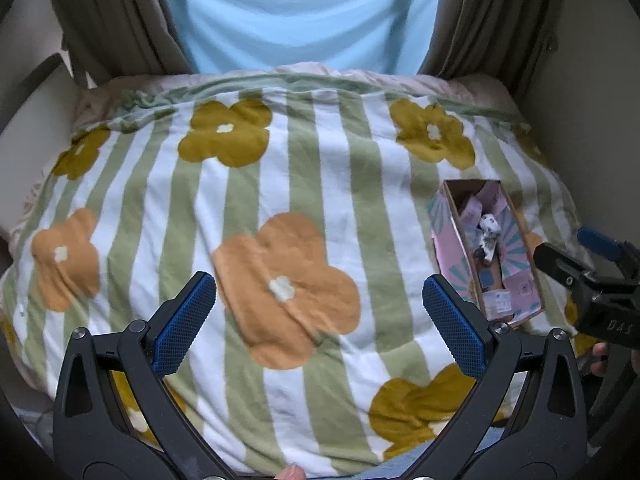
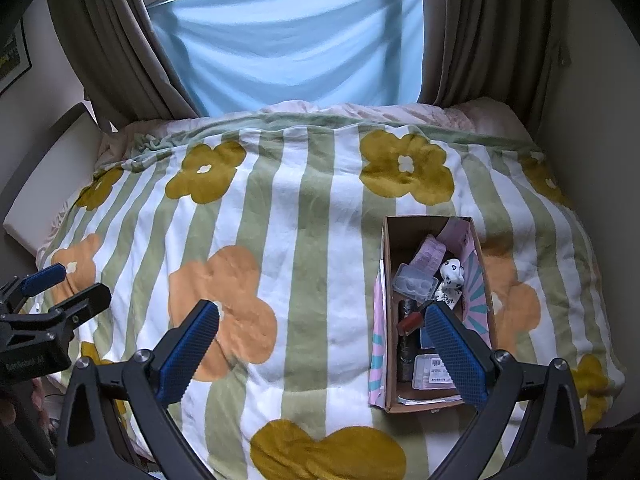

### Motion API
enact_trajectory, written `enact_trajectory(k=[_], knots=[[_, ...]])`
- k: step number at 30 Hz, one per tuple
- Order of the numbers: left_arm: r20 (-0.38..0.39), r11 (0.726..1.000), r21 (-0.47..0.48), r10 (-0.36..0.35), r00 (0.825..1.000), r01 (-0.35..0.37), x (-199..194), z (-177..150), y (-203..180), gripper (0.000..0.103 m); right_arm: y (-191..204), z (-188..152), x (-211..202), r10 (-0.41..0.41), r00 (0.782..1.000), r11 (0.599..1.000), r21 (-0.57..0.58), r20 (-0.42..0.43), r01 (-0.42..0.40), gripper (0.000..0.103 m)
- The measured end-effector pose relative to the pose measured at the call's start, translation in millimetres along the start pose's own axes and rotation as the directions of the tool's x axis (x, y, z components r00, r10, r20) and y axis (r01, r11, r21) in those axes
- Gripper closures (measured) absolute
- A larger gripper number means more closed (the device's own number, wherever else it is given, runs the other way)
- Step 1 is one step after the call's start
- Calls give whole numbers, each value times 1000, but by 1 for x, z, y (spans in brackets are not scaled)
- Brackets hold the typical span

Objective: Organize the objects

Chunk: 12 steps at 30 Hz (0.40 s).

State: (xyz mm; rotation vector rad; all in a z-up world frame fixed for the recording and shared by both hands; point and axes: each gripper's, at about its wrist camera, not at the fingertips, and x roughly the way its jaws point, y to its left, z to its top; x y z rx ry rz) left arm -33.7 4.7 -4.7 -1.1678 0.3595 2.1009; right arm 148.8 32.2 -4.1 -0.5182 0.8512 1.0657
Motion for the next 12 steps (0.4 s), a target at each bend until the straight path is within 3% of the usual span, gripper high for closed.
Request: enact_trajectory(k=[5,12], knots=[[33,999,6,42,999,-42,-4,0,-4,0,2,0,-2,-6,1000,1000,-3,5,6,0],[67,1000,5,26,997,-26,-11,-2,-2,0,6,0,-3,-17,1000,1000,-3,-5,17,0]])
